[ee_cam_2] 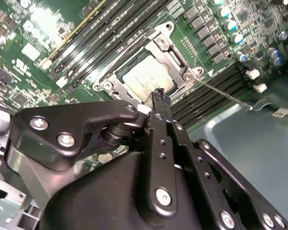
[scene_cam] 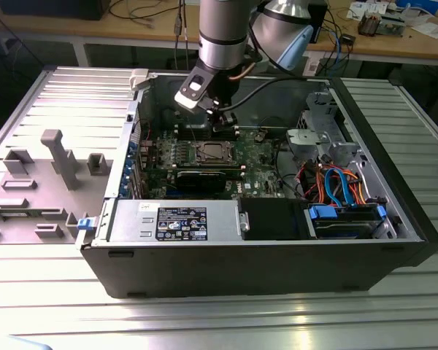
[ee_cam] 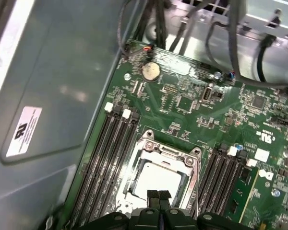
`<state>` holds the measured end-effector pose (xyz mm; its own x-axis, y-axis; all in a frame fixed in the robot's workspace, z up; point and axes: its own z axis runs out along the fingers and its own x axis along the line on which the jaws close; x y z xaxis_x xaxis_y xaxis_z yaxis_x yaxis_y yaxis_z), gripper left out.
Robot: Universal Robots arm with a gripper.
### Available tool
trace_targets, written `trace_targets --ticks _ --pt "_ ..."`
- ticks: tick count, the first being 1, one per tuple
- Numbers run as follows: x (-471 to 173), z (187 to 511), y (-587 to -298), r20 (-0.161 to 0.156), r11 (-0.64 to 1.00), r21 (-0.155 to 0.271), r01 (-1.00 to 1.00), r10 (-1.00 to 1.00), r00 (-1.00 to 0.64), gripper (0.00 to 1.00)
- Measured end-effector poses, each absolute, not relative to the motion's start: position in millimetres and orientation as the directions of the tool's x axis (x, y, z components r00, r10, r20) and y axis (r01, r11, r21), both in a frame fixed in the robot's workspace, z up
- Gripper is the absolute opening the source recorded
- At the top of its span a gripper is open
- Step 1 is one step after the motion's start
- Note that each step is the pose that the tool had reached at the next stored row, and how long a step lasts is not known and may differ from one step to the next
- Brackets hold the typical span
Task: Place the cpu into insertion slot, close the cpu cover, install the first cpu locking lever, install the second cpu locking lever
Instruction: 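Install the first cpu locking lever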
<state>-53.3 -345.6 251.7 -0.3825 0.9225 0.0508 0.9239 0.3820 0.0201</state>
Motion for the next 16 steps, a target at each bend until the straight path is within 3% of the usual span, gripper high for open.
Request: trace_targets --ticks 16 --pt "-53.3 251.7 -345.6 0.051 0.621 0.02 0.784 0.782 -0.621 0.11"
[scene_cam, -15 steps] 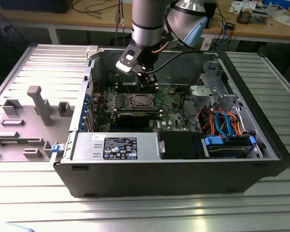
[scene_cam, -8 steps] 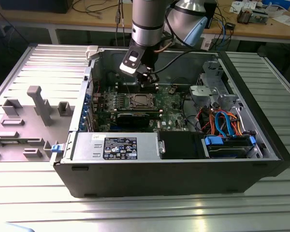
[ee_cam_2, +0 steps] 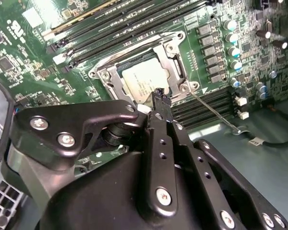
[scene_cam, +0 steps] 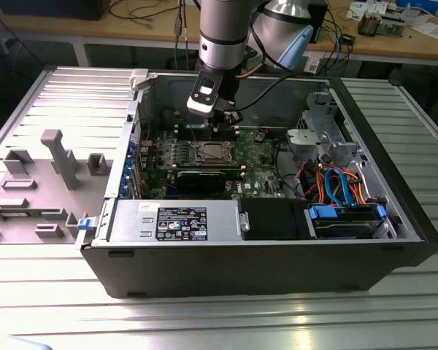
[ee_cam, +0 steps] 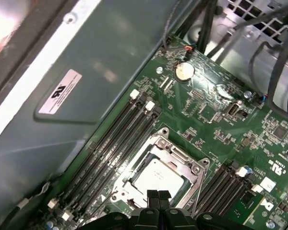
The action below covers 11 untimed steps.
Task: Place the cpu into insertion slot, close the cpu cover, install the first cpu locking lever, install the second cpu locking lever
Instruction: 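Install the first cpu locking lever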
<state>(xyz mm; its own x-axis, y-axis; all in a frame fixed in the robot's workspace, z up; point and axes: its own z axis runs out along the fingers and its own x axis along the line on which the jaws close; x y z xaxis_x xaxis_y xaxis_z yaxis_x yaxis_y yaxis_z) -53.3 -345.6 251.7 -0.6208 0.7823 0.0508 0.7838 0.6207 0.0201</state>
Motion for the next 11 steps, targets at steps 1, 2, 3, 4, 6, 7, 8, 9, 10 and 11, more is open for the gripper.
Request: trace_targets --ticks 1,2,3,4,6,7,8,9,10,11 --pt "-53.3 251.7 -345.6 0.051 0.63 0.02 0.776 0.775 -0.63 0.11" --pt "-53.3 251.7 -345.6 0.051 0.635 0.02 0.772 0.771 -0.635 0.11" --pt "-53.3 251.7 -345.6 0.05 0.639 0.021 0.769 0.767 -0.639 0.11" --pt "-53.3 251.7 -345.6 0.05 0.641 0.021 0.767 0.766 -0.641 0.11" --pt "-53.2 251.7 -345.6 0.049 0.644 0.022 0.765 0.763 -0.644 0.11" --pt "-53.3 251.7 -345.6 0.049 0.645 0.022 0.764 0.762 -0.645 0.11" --pt "-53.3 251.7 -345.6 0.049 0.645 0.022 0.764 0.762 -0.646 0.11" --pt "-53.3 251.7 -345.6 0.049 0.646 0.022 0.763 0.762 -0.646 0.11" --pt "-53.3 251.7 -345.6 0.049 0.646 0.022 0.763 0.762 -0.646 0.11" --pt "-53.3 251.7 -345.6 0.049 0.646 0.022 0.763 0.762 -0.646 0.11"
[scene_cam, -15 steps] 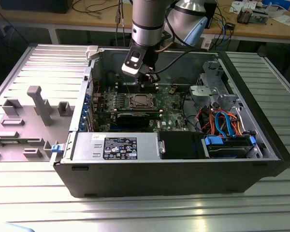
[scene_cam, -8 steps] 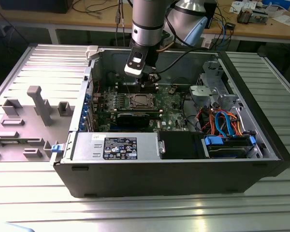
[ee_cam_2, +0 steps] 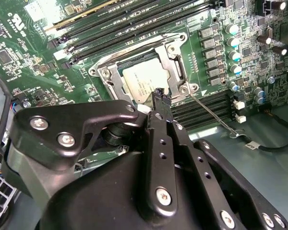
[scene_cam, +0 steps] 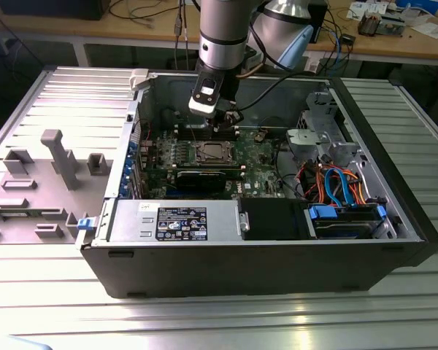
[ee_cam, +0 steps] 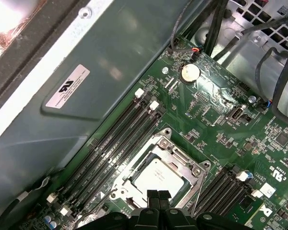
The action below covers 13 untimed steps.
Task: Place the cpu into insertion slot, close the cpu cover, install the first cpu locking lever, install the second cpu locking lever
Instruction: 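Install the first cpu locking lever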
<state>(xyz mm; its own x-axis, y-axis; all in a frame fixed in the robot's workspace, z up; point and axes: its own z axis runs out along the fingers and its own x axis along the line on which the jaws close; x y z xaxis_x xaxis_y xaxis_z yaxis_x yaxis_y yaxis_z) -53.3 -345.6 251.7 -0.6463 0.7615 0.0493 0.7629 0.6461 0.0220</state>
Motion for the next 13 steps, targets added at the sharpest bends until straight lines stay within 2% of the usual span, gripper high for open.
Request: trace_targets --ticks 13 --pt "-53.4 251.8 -345.6 0.049 0.66 0.022 0.751 0.749 -0.661 0.11"
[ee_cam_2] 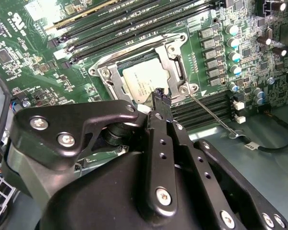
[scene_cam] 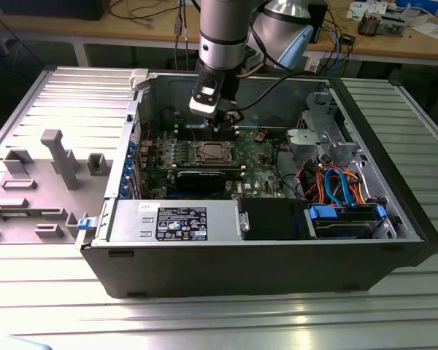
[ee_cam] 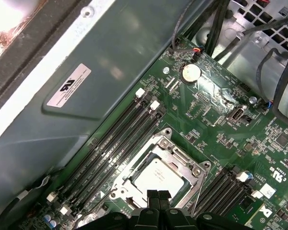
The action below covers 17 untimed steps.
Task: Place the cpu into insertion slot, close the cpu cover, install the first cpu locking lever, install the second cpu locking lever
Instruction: 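Install the first cpu locking lever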
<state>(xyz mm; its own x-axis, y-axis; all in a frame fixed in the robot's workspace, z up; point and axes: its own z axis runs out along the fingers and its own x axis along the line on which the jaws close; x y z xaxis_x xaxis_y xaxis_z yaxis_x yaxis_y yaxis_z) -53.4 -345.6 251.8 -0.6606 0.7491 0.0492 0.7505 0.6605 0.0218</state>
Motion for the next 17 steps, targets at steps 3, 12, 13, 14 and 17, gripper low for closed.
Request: trace_targets --ticks 3,12,13,14,17 --pt "-53.4 251.7 -345.6 0.049 0.682 0.022 0.731 0.73 -0.682 0.11" --pt "-53.3 251.7 -345.6 0.049 0.713 0.022 0.7 0.699 -0.713 0.11" --pt "-53.4 251.7 -345.6 0.049 0.713 0.022 0.7 0.699 -0.713 0.11" --pt "-53.4 251.7 -345.6 0.049 0.713 0.022 0.7 0.699 -0.713 0.11" --pt "-53.4 251.7 -345.6 0.049 0.713 0.022 0.7 0.699 -0.714 0.11"
